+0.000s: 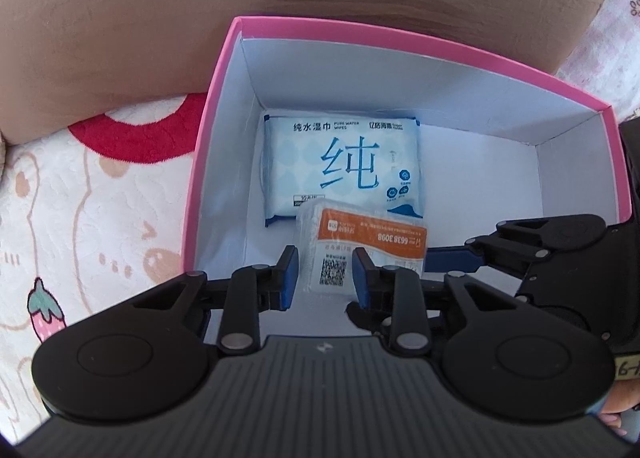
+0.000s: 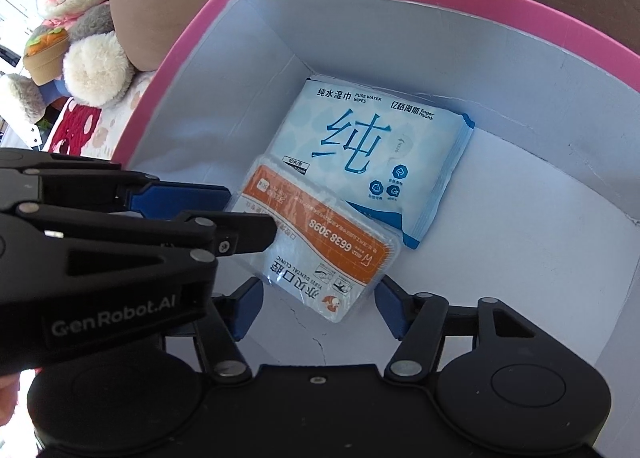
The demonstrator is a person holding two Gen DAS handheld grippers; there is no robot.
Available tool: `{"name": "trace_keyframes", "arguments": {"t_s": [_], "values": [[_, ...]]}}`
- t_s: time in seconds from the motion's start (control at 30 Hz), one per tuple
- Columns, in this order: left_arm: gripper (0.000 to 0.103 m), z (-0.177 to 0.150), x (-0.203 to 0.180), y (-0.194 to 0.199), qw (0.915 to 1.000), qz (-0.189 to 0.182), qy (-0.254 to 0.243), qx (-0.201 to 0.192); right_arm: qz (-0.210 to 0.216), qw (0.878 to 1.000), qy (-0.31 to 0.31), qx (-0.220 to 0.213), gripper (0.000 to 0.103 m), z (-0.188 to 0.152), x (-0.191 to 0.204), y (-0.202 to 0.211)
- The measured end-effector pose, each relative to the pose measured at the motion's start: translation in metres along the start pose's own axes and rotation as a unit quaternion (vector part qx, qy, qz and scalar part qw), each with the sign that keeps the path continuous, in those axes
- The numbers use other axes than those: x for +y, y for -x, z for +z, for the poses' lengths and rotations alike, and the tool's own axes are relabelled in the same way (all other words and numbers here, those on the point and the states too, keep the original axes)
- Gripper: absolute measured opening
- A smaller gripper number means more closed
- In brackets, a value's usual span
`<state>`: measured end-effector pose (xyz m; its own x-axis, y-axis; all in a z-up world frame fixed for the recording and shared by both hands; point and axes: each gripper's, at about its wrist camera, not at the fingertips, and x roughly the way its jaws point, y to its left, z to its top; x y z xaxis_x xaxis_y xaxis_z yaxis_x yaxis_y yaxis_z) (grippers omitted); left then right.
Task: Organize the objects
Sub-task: 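Lower the medicine box into the pink box beside the wet-wipes pack, then open both grippers and raise them out of the pink box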
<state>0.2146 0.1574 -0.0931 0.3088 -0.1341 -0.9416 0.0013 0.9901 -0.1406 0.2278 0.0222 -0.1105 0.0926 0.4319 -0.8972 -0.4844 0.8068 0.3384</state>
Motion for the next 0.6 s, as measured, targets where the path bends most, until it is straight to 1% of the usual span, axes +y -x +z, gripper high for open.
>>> {"name": "trace_keyframes", "arguments": {"t_s": [0.07, 0.2, 0.3, 0.43, 0.5, 0.6], "values": [[0.028, 0.000, 0.001, 0.001, 1.0000, 0.001, 0.002, -0.002, -0.003, 1.000, 0.005, 0.000, 0.062, -0.001, 0.000, 0.001], [0.028, -0.004, -0.003, 0.004, 0.9997, 0.019, -0.012, -0.012, -0.008, 1.000, 0.011, 0.002, 0.057, -0.001, 0.000, 0.001], [0.030, -0.007, -0.003, 0.007, 0.9996, 0.019, -0.009, -0.018, -0.014, 1.000, 0.019, 0.002, 0.056, -0.001, 0.004, 0.001], [0.031, -0.005, 0.003, 0.013, 0.9990, 0.020, -0.015, -0.038, -0.045, 0.997, 0.066, 0.009, 0.055, -0.002, 0.014, 0.000], [0.031, -0.003, 0.007, 0.013, 0.9990, 0.010, -0.014, -0.042, -0.052, 0.995, 0.081, 0.009, 0.054, -0.003, 0.017, -0.001], [0.031, 0.002, 0.015, 0.012, 0.9989, 0.000, 0.002, -0.046, -0.039, 0.998, 0.054, 0.008, 0.051, 0.002, 0.016, -0.002]]}}
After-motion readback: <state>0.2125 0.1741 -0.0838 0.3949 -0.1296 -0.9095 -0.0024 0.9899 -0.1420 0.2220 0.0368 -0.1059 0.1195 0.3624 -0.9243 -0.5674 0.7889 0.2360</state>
